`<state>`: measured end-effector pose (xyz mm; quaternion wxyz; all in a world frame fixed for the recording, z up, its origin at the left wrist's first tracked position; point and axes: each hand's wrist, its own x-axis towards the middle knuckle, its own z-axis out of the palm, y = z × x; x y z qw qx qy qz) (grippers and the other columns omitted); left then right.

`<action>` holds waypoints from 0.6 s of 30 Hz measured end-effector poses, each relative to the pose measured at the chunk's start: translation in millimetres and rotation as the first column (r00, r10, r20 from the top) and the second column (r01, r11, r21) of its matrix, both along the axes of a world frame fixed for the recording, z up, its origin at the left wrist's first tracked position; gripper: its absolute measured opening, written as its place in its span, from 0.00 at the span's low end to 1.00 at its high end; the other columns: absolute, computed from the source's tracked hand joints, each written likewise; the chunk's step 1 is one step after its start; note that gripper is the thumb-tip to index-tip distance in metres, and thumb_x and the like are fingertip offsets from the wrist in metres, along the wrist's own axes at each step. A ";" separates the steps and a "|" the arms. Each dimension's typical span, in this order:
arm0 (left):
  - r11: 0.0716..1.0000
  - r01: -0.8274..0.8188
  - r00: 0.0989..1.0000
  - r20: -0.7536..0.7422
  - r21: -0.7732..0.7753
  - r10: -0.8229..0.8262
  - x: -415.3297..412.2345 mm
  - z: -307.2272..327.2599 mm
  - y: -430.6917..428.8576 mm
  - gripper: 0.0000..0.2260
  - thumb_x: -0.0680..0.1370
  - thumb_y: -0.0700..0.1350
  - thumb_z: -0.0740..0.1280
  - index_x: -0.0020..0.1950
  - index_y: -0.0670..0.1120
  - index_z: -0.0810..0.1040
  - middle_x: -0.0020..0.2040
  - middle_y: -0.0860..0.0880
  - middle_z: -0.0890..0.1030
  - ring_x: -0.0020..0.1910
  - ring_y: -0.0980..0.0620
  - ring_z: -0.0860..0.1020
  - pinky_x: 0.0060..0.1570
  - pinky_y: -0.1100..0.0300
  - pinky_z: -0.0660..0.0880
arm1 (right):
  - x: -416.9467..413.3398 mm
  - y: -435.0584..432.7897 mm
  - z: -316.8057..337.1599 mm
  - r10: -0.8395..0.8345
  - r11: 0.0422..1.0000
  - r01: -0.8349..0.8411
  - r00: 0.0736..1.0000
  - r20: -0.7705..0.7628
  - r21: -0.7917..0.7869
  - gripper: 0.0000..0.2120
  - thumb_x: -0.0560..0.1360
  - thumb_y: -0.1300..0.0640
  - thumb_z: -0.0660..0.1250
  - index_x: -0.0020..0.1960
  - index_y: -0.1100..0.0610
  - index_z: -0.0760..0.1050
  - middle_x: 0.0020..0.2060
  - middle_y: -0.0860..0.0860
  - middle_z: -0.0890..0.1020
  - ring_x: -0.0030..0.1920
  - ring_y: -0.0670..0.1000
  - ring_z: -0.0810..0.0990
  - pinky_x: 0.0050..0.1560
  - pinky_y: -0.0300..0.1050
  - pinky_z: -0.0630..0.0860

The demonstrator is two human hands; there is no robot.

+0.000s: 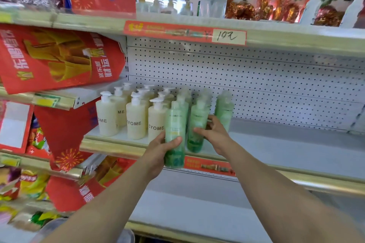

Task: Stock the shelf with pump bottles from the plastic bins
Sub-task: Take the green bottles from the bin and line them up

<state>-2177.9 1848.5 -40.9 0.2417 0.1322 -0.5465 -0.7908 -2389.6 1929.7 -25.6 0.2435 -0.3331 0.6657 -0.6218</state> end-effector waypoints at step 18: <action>0.997 0.030 0.999 0.023 -0.077 -0.028 -41.9 27.3 45.8 0.27 0.68 0.46 0.76 0.66 0.51 0.77 0.59 0.46 0.83 0.58 0.46 0.82 0.55 0.48 0.79 | 5.6 21.4 15.0 -0.013 0.981 0.062 0.965 -0.261 0.184 0.28 0.72 0.58 0.73 0.70 0.49 0.70 0.51 0.47 0.82 0.53 0.49 0.81 0.57 0.48 0.79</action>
